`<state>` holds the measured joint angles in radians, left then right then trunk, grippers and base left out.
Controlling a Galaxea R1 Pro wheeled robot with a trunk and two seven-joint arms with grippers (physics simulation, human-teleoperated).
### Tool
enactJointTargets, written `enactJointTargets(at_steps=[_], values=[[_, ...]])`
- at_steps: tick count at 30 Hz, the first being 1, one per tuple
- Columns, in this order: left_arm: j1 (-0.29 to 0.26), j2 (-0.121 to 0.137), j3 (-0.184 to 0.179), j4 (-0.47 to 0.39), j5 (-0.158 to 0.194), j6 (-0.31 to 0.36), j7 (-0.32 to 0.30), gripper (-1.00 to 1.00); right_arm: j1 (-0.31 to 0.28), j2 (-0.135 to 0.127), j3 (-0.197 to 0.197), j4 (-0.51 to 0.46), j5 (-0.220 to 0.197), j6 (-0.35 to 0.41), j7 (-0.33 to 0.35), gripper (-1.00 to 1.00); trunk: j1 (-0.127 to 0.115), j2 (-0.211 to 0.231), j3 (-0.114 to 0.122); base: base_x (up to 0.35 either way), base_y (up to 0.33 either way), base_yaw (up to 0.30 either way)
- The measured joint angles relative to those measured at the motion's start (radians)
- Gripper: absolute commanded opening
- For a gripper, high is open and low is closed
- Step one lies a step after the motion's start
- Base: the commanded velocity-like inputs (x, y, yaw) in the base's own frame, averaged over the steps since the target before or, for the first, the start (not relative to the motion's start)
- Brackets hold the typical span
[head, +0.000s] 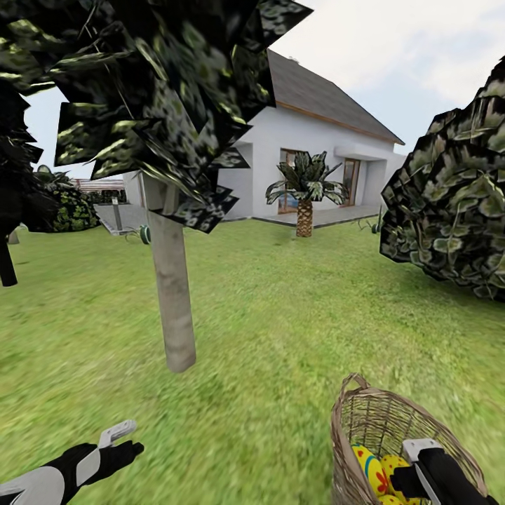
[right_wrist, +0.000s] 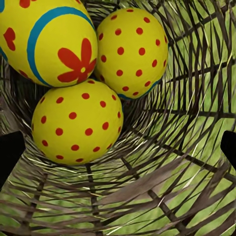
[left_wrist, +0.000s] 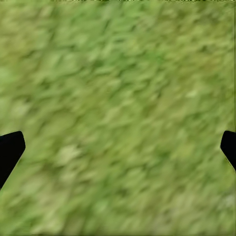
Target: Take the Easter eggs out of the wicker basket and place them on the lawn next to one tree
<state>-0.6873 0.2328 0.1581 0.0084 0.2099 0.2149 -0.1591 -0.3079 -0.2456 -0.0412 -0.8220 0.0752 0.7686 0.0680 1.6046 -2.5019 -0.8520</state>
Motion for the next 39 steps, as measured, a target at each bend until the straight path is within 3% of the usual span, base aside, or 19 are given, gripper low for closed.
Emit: enactJointTargets(at_steps=[8,16,39], values=[[0.001,-0.001,0.0,0.0,0.0,0.001,-0.001,1.0,0.0,0.0,0.0,0.0,0.0,0.0,0.0,1.0,0.0,0.0,0.0,0.285,0.0,0.0],[0.001,-0.01,0.0,0.001,-0.001,0.0,0.0,1.0,0.0,0.0,0.0,0.0,0.001,0.0,0.0,1.0,0.0,0.0,0.0,0.032,0.0,0.0],[0.0,-0.012,0.0,0.0,-0.001,0.001,0.002,1.0,0.0,0.001,0.0,0.0,0.001,0.001,0.0,1.0,0.011,-0.005,-0.089,0.0,0.0,0.0]])
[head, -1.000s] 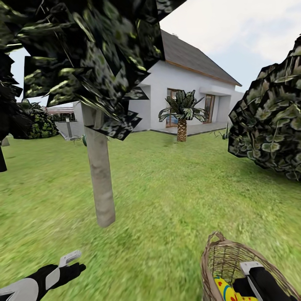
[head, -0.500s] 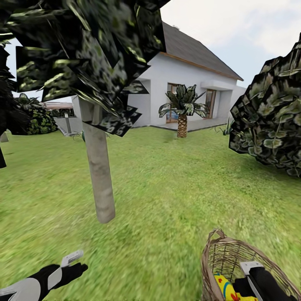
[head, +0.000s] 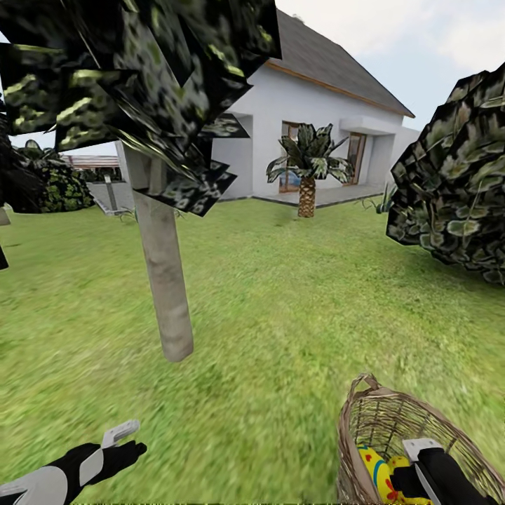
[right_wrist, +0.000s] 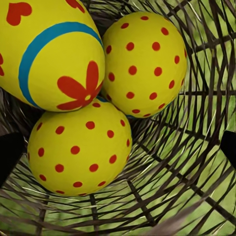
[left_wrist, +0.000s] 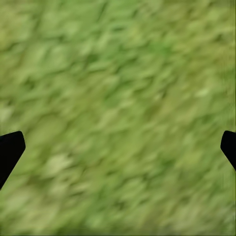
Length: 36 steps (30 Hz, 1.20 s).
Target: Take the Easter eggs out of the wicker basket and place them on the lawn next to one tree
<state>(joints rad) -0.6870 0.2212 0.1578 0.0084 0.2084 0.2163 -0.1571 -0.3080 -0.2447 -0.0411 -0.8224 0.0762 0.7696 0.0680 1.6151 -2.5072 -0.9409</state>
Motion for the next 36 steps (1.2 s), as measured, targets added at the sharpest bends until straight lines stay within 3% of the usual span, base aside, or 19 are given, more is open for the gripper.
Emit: enactJointTargets(at_steps=[29,36], values=[[0.0,-0.001,0.0,0.001,0.001,-0.001,0.001,1.0,0.0,0.003,0.001,-0.031,-0.006,0.002,0.001,1.0,0.013,-0.007,-0.112,0.0,0.0,0.0],[0.0,-0.001,0.0,0.001,0.001,-0.001,0.002,1.0,0.0,0.02,0.002,-0.034,-0.002,0.002,0.001,1.0,0.016,-0.008,-0.139,0.0,0.0,0.0]])
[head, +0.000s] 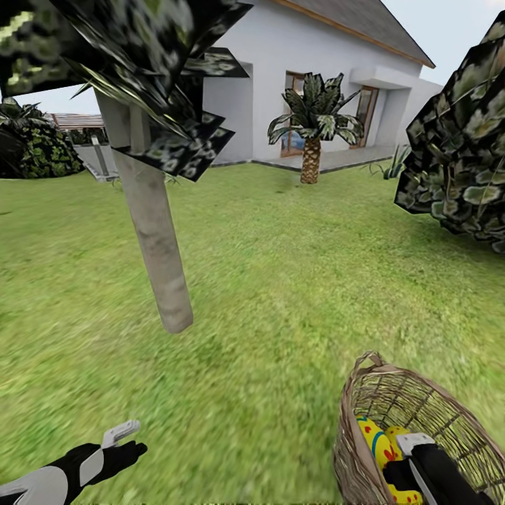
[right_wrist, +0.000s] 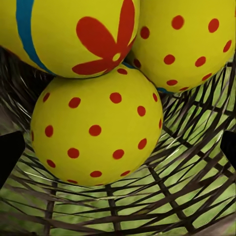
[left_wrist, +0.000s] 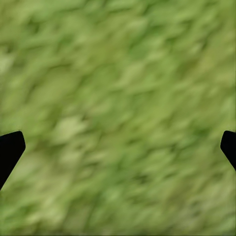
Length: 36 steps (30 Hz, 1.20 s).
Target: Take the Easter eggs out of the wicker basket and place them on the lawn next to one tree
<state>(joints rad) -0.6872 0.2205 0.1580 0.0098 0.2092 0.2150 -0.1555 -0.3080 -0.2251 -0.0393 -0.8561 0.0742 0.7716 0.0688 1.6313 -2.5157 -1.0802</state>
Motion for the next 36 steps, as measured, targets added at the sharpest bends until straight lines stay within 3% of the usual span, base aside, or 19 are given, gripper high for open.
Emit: enactJointTargets(at_steps=[23,28,32,36], values=[[0.0,-0.003,0.0,0.0,-0.001,0.0,-0.003,1.0,0.0,-0.001,-0.002,0.0,0.005,0.0,-0.001,1.0,0.0,0.0,0.0,0.064,0.0,0.0],[0.0,-0.002,0.0,-0.001,-0.001,0.001,-0.003,1.0,0.0,-0.002,-0.003,0.0,0.005,0.0,-0.001,1.0,0.002,-0.001,-0.019,0.001,0.0,0.0],[0.0,0.018,0.001,-0.01,-0.002,-0.001,-0.002,1.0,0.0,-0.002,-0.003,0.001,0.006,0.0,-0.001,1.0,0.004,-0.002,-0.035,0.0,0.0,0.0],[0.0,0.059,0.003,-0.025,-0.001,-0.001,-0.004,1.0,0.0,-0.001,-0.002,0.008,0.006,0.0,-0.001,1.0,0.006,-0.003,-0.05,0.0,0.0,0.0]])
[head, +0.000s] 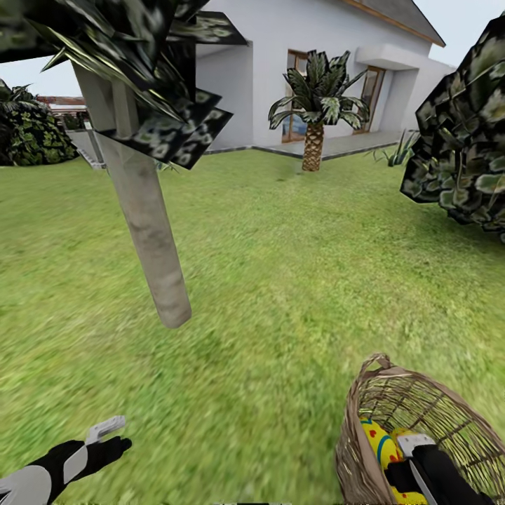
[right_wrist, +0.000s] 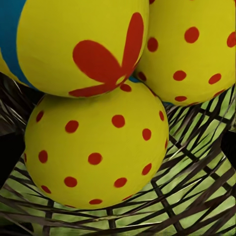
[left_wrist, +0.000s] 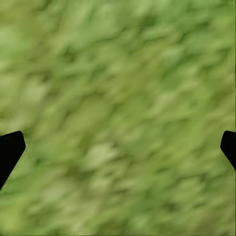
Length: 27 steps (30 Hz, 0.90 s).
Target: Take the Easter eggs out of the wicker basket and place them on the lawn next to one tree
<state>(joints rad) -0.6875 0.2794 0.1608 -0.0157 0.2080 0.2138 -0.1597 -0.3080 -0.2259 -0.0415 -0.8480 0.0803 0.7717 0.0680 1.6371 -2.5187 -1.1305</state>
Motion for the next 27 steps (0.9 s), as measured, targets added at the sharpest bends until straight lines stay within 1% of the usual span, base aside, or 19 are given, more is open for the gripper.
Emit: enactJointTargets(at_steps=[3,7,13,25,27], values=[[0.0,0.006,0.0,-0.004,0.0,0.001,-0.001,1.0,0.0,0.0,0.0,0.002,0.0,0.0,0.0,1.0,0.001,-0.001,-0.012,0.0,0.0,0.0],[0.0,0.005,0.0,-0.006,0.0,0.001,-0.001,1.0,0.0,0.0,-0.001,0.003,0.0,0.0,0.0,1.0,0.003,-0.002,-0.027,0.0,0.0,0.0],[0.0,0.0,-0.001,-0.006,0.0,0.0,-0.001,1.0,0.0,-0.001,-0.002,0.003,-0.003,0.0,0.0,1.0,0.003,-0.002,-0.027,0.0,0.0,0.0],[0.0,-0.002,-0.001,-0.006,0.0,0.001,-0.001,1.0,0.0,0.003,0.003,0.0,-0.002,0.0,0.0,1.0,0.009,-0.004,-0.074,0.0,0.0,0.0],[0.0,-0.002,-0.001,-0.006,0.0,0.001,-0.001,1.0,0.0,0.003,0.005,0.0,-0.002,0.0,0.0,1.0,0.009,-0.005,-0.074,0.0,0.0,0.0]])
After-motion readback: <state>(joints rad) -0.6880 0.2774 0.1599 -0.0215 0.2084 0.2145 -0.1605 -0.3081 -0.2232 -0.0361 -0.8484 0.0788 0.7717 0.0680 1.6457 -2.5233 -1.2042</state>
